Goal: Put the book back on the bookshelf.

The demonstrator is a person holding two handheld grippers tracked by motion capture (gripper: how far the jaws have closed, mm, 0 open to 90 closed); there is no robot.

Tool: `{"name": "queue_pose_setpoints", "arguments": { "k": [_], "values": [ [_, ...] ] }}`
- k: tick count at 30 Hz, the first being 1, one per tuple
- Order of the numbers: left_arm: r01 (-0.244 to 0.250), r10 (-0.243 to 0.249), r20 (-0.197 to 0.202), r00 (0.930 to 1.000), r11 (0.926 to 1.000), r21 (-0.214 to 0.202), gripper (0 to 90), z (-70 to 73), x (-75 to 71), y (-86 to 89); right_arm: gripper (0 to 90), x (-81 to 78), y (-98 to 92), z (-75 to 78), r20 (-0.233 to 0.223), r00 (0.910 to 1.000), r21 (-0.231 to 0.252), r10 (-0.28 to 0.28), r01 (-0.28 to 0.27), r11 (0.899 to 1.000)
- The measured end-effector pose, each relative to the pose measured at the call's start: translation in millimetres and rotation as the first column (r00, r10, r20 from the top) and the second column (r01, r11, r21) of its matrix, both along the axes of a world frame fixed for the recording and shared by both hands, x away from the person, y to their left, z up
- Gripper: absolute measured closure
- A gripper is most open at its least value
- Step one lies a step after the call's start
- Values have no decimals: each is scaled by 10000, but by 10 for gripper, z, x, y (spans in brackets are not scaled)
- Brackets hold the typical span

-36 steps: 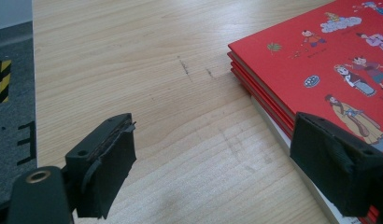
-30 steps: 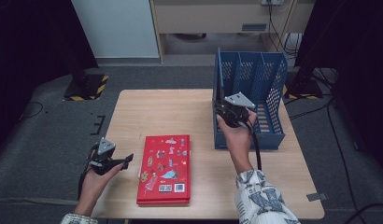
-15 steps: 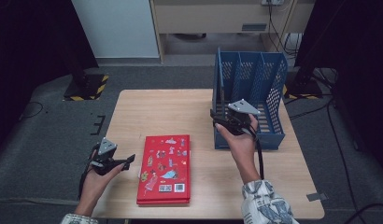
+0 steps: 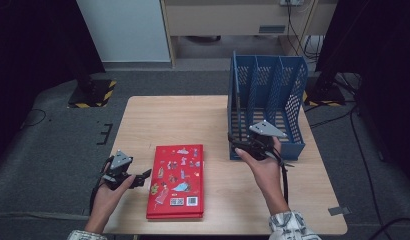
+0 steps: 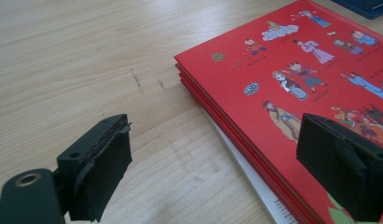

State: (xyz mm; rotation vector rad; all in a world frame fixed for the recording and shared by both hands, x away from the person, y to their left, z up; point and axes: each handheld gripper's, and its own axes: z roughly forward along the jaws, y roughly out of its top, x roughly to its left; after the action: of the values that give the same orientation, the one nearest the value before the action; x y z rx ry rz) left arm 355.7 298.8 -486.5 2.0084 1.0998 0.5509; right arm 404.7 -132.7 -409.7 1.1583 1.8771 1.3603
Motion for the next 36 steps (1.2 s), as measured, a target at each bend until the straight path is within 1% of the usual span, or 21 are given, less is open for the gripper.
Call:
{"name": "queue_pose_setpoints", "arguments": {
  "k": [1, 4, 5, 7, 9, 10, 11, 13, 16, 19, 21, 22, 24, 28, 29, 31, 34, 36],
  "values": [
    [31, -31, -6, 10000, 10000, -5, 100, 0, -3, -11, 161, -23, -2, -18, -32, 10000, 7, 28, -28, 10000],
    [110, -111, -90, 9999, 9997, -200, 115, -6, -7, -46, 154, -95, -9, -76, -50, 9999, 45, 153, -153, 9999],
    [145, -148, -127, 9998, 9996, -236, 126, -10, -9, -60, 146, -115, -10, -100, -83, 9996, 42, 273, -273, 9996],
    [249, -252, -180, 9995, 9995, -188, 136, -19, -8, -84, 136, -152, -2, -159, -172, 9988, 9, 453, -453, 9990],
    [271, -276, -248, 9993, 9994, -220, 144, -33, -3, -108, 137, -184, 14, -223, -273, 9981, 82, 549, -547, 9985],
    [336, -341, -283, 9990, 9993, -192, 151, -37, 2, -111, 146, -198, 29, -255, -357, 9977, 73, 576, -574, 9983],
    [331, -341, -335, 9989, 9990, -297, 156, -45, 3, -128, 154, -210, 48, -287, -391, 9973, 11, 624, -624, 9980],
    [469, -481, -364, 9982, 9983, -348, 175, -52, 4, -149, 160, -235, 95, -346, -538, 9956, -86, 761, -767, 9970],
    [555, -565, -372, 9977, 9981, -260, 198, -58, -1, -188, 178, -270, 163, -419, -616, 9939, -179, 919, -931, 9955],
    [636, -645, -472, 9968, 9977, -216, 206, -70, -2, -233, 201, -296, 224, -472, -732, 9913, -250, 1092, -1113, 9935],
    [651, -661, -463, 9967, 9976, -233, 215, -74, -2, -255, 224, -314, 269, -508, -795, 9898, -267, 1182, -1207, 9923],
    [667, -677, -461, 9966, 9975, -226, 220, -73, -2, -263, 233, -325, 294, -522, -884, 9883, -279, 1243, -1272, 9915],
    [707, -729, -522, 9960, 9966, -435, 223, -74, 3, -271, 259, -338, 354, -561, -978, 9849, -304, 1431, -1466, 9887],
    [789, -809, -554, 9952, 9961, -387, 235, -86, 10, -294, 267, -357, 474, -643, -1189, 9771, -354, 1765, -1818, 9827],
    [829, -847, -512, 9951, 9959, -365, 240, -89, 12, -300, 267, -362, 507, -665, -1267, 9747, -331, 1842, -1897, 9813],
    [843, -868, -529, 9948, 9953, -477, 251, -90, 14, -312, 267, -361, 568, -716, -1336, 9704, -354, 2012, -2076, 9776],
    [885, -905, -488, 9947, 9952, -425, 251, -86, 15, -324, 267, -373, 653, -786, -1459, 9650, -349, 2179, -2251, 9737],
    [874, -897, -472, 9949, 9950, -474, 252, -81, 12, -334, 264, -379, 693, -826, -1581, 9608, -313, 2277, -2354, 9714]
  ]
}}
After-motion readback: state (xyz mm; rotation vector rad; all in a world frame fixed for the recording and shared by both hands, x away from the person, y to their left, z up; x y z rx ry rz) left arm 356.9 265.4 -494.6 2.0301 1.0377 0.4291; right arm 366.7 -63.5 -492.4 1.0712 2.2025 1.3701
